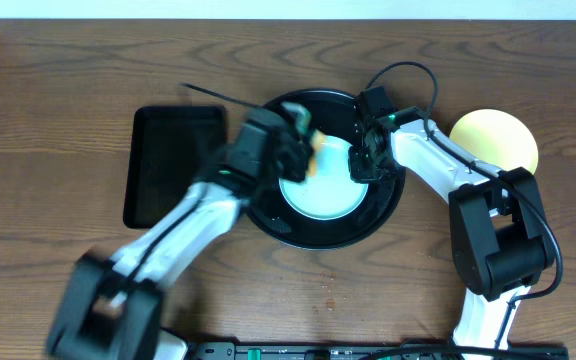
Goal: Clean dirty plates on tray and stack at the side
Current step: 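Return the sponge to the black tray with the left gripper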
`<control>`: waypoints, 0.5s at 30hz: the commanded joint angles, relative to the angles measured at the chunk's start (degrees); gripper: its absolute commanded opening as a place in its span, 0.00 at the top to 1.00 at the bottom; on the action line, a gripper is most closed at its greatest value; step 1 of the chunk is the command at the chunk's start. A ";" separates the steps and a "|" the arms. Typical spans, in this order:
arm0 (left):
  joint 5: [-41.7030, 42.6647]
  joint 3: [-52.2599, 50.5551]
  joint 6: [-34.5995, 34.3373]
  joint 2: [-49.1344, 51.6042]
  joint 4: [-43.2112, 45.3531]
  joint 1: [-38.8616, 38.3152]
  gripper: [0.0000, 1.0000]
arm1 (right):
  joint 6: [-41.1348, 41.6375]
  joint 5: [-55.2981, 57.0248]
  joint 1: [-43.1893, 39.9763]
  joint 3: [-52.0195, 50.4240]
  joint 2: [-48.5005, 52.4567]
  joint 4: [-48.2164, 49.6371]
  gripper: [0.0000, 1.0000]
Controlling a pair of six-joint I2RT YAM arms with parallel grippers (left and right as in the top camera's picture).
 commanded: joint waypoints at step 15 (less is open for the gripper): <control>-15.72 1.38 3.52 -0.28 -21.92 23.91 0.92 | 0.17 0.92 0.07 -0.46 0.57 0.85 0.65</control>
